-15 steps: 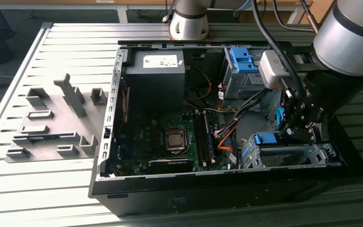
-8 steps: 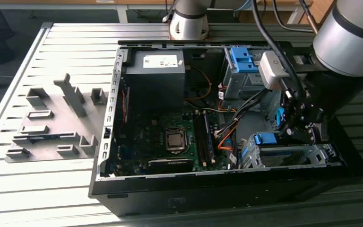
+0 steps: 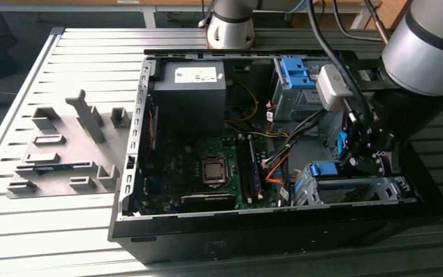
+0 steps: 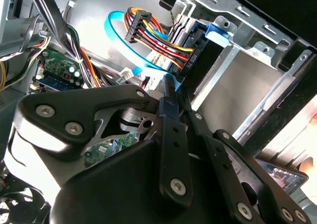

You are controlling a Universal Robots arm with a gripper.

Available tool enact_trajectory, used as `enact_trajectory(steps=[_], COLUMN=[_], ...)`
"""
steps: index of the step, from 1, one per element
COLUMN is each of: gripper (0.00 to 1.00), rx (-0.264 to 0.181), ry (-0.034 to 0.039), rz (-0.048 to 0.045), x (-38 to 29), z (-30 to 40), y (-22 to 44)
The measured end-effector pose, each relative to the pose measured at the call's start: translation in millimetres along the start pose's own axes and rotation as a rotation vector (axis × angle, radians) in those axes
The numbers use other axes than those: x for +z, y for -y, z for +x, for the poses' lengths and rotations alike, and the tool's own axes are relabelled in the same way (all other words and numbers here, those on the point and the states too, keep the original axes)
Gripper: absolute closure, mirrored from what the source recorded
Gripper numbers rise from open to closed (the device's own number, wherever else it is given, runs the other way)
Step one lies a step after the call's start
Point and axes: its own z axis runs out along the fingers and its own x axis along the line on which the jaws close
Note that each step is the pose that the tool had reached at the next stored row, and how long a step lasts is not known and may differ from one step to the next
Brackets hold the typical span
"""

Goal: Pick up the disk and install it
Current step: 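Insert the second disk wire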

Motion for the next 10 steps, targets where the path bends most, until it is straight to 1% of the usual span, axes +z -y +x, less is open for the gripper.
enact_trajectory(steps=[4,10], gripper=[0.84,0.83], rx=[0.0,0.0], ry=[-0.0005,0.0007], rz=[0.0,0.0001], x=[0.9,1.6], z=[0.0,0.0], y=[0.4,0.7])
